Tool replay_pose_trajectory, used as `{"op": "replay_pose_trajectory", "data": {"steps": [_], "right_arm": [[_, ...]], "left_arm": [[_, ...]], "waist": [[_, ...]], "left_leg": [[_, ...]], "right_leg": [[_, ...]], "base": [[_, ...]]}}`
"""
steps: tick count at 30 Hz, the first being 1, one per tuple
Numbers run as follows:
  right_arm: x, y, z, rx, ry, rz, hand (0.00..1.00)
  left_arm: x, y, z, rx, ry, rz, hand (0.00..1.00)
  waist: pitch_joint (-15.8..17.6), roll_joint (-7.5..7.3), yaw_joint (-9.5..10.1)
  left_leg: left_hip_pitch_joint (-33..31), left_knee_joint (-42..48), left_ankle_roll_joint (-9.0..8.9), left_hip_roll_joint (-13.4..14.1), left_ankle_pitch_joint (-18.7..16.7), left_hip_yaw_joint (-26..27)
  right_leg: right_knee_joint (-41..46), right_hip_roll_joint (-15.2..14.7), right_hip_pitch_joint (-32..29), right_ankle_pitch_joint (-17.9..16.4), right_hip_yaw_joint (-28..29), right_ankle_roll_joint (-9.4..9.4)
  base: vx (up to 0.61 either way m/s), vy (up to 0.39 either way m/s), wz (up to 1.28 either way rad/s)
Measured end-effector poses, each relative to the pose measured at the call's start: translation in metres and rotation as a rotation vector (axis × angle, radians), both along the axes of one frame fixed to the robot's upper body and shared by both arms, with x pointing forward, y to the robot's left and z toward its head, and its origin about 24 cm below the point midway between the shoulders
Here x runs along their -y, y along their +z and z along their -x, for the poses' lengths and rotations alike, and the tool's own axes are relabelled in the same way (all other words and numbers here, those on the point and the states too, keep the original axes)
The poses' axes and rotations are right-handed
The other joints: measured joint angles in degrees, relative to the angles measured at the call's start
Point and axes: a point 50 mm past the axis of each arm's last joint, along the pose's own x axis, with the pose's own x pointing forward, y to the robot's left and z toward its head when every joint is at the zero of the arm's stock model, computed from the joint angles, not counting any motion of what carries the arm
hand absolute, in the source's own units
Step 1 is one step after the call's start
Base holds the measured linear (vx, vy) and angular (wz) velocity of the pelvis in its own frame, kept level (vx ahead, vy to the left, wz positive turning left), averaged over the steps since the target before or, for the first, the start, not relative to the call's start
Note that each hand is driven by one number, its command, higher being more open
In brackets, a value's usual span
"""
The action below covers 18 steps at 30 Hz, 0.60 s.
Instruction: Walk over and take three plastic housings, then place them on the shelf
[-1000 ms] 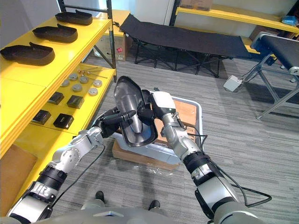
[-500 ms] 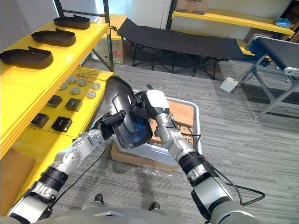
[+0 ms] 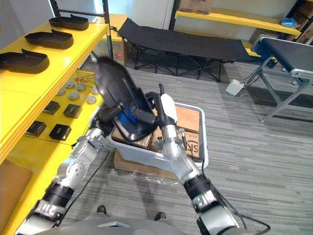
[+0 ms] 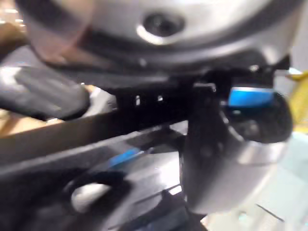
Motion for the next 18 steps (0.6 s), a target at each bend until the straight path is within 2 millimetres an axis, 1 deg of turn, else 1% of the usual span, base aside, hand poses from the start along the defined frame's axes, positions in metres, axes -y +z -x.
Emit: {"op": "replay_pose_trajectory", "data": {"steps": [1,2,3,4,5,6,7,8,9,11,12,15,17,18], "right_arm": [[-0.003,-0.001,0.011,-0.024,0.025,-0.098,1.0],[-0.003,0.0,0.016,-0.028,0.035,-0.133,1.0],[0.0,0.004,0.024,-0.019,0.053,-0.186,1.0],[0.004,0.009,0.03,0.004,0.058,-0.231,1.0],[0.007,0.011,0.033,0.02,0.052,-0.243,1.0],[0.015,0.017,0.037,0.058,0.03,-0.263,1.0],[0.022,0.023,0.04,0.095,0.013,-0.293,1.0],[0.026,0.029,0.041,0.131,0.004,-0.303,1.0],[0.026,0.031,0.041,0.139,0.002,-0.304,1.0],[0.029,0.035,0.046,0.168,0.0,-0.324,1.0],[0.029,0.035,0.047,0.166,0.0,-0.328,1.0],[0.03,0.024,0.055,0.1,-0.011,-0.4,1.0],[0.032,0.015,0.061,0.019,0.014,-0.545,1.0],[0.035,0.008,0.066,-0.037,0.03,-0.645,1.0]], "left_arm": [[-0.015,0.014,0.007,0.092,0.111,-0.1,0.0],[-0.023,0.019,0.011,0.13,0.169,-0.146,0.0],[-0.04,0.026,0.022,0.189,0.287,-0.242,0.0],[-0.056,0.028,0.035,0.215,0.39,-0.328,0.0],[-0.063,0.027,0.042,0.216,0.437,-0.368,0.0],[-0.073,0.023,0.053,0.202,0.505,-0.447,0.0],[-0.079,0.017,0.065,0.177,0.556,-0.519,0.0],[-0.082,0.01,0.076,0.142,0.583,-0.585,0.0],[-0.082,0.008,0.079,0.134,0.586,-0.6,0.0],[-0.078,-0.005,0.091,0.079,0.584,-0.69,0.0],[-0.077,-0.005,0.092,0.076,0.585,-0.699,0.0],[-0.065,-0.01,0.093,0.076,0.559,-0.723,0.0],[-0.061,-0.011,0.093,0.078,0.559,-0.699,0.0],[-0.059,-0.011,0.094,0.084,0.562,-0.658,0.0]], "waist": [[-0.01,0.02,-0.18],[-0.02,0.05,-0.29],[-0.03,0.07,-0.35],[-0.08,0.11,-0.38],[-0.26,0.1,-0.35],[-0.66,0.02,-0.12],[-0.87,-0.03,0.28],[-0.96,-0.03,0.39],[-0.96,-0.03,0.4],[-0.99,-0.01,0.38],[-0.99,-0.01,0.35],[-1.55,0.48,0.13],[-1.81,1.01,-0.42],[-1.98,1.42,-0.91]], "left_leg": [[0.05,-0.07,-0.06,0.01,-0.05,0.06],[0.1,-0.11,-0.09,0.01,-0.09,0.08],[0.34,-0.29,-0.13,-0.01,-0.15,0.19],[0.95,-0.88,-0.26,-0.02,-0.36,0.33],[1.0,-0.93,-0.44,-0.02,-0.54,0.33],[0.96,-0.97,-0.42,-0.04,-0.87,0.29],[0.95,-1.01,-0.45,-0.05,-0.9,0.24],[0.89,-1.02,-0.53,-0.06,-0.95,0.23],[0.87,-1.01,-0.55,-0.06,-0.96,0.22],[0.81,-1.0,-0.61,-0.06,-1.0,0.23],[0.81,-1.0,-0.63,-0.06,-1.01,0.23],[0.74,-0.97,-0.78,-0.07,-1.12,0.32],[0.74,-0.89,-0.93,-0.04,-1.23,0.44],[0.73,-0.88,-0.94,-0.01,-1.25,0.48]], "right_leg": [[0.0,0.02,-0.02,-0.08,-0.01,-0.07],[0.0,0.02,-0.01,-0.13,-0.01,-0.12],[-0.01,0.0,0.01,-0.25,0.0,-0.21],[-0.07,0.04,0.02,-0.58,-0.02,-0.31],[-0.31,0.04,0.05,-0.8,-0.1,-0.43],[-0.31,0.01,0.04,-1.25,-0.33,-0.77],[-0.32,0.01,0.06,-1.44,-0.45,-0.7],[-0.32,0.0,0.06,-1.56,-0.53,-0.63],[-0.32,-0.01,0.06,-1.57,-0.56,-0.64],[-0.32,0.0,0.05,-1.66,-0.65,-0.64],[-0.32,-0.01,0.05,-1.67,-0.66,-0.63],[-0.32,-0.04,-0.15,-1.74,-0.56,-0.64],[-0.32,-0.01,-0.23,-1.75,-0.45,-0.68],[-0.32,0.02,-0.28,-1.77,-0.44,-0.7]], "base": [[0.0,0.0,0.0],[0.01,-0.002,-0.04],[0.0,-0.001,-0.05],[-0.01,-0.001,-0.04],[0.0,0.0,0.0],[0.0,0.001,0.04],[0.01,0.001,0.06],[0.01,-0.001,0.05],[0.01,0.001,0.03],[0.0,0.0,0.0],[0.0,0.0,0.0],[0.03,0.001,-0.04],[0.04,0.0,-0.04],[0.05,-0.003,-0.03]]}}
